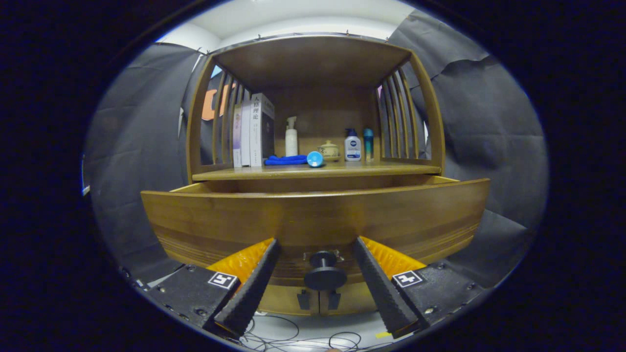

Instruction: Pull open the drawer, take out the items inside it, and place them on the countertop above the cabinet.

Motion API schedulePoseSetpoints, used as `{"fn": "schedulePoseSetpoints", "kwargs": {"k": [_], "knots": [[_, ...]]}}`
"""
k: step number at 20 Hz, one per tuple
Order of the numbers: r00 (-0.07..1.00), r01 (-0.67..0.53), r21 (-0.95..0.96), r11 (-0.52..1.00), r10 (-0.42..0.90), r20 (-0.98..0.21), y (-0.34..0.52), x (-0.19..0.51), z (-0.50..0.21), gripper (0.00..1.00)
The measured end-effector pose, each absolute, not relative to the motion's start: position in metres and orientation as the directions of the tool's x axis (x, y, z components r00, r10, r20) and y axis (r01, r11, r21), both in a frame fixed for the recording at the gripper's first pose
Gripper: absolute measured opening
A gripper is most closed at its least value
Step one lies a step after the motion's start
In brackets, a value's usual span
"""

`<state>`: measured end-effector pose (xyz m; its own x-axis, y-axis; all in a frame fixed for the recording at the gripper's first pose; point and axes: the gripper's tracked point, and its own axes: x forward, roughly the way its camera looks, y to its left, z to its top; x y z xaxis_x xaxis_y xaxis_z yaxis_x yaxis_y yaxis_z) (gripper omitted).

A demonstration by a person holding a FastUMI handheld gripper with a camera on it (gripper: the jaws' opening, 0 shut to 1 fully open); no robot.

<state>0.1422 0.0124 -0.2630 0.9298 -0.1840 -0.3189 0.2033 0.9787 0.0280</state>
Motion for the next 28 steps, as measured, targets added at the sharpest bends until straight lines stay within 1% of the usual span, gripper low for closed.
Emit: {"fn": "schedulePoseSetpoints", "kwargs": {"k": [18, 25, 26, 28], "knots": [[0.886, 0.218, 0.0, 0.976, -0.198, -0.419, -0.004, 0.238, -0.274, 1.0], [0.876, 0.223, -0.031, 0.974, -0.214, -0.433, -0.005, 0.24, -0.274, 1.0], [0.872, 0.211, -0.039, 0.977, -0.206, -0.444, -0.005, 0.24, -0.276, 1.0], [0.864, 0.15, 0.008, 0.989, -0.127, -0.487, 0.007, 0.232, -0.275, 1.0]]}}
